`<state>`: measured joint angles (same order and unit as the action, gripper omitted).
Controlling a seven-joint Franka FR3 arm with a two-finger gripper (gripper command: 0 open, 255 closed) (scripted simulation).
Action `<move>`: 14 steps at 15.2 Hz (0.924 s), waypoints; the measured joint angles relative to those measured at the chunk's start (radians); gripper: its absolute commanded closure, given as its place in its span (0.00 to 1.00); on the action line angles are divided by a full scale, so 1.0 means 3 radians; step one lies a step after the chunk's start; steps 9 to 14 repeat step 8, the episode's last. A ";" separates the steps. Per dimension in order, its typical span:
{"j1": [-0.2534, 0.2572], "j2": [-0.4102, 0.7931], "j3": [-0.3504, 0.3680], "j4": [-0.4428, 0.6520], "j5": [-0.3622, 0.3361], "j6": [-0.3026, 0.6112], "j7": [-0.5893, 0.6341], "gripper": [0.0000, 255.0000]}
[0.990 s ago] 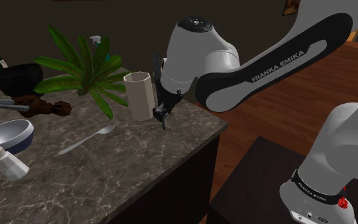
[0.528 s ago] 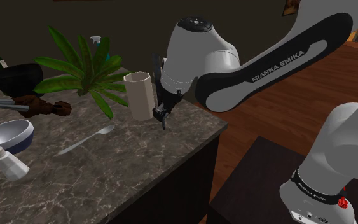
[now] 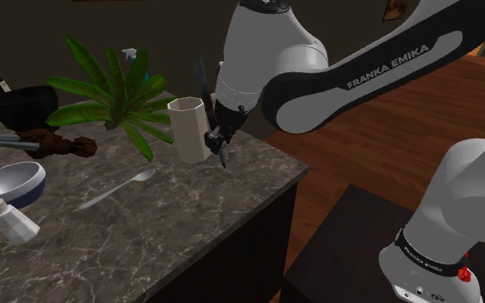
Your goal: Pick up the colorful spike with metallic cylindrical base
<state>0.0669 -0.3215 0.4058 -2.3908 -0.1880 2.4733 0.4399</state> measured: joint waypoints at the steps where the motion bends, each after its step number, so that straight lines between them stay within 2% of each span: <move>1: 0.0010 -0.0025 -0.0013 0.0021 0.0021 -0.0044 -0.0025 1.00; 8: 0.0049 -0.0116 -0.0070 0.0243 0.0116 -0.0345 -0.0149 1.00; 14: 0.0049 -0.0116 -0.0070 0.0243 0.0116 -0.0345 -0.0149 1.00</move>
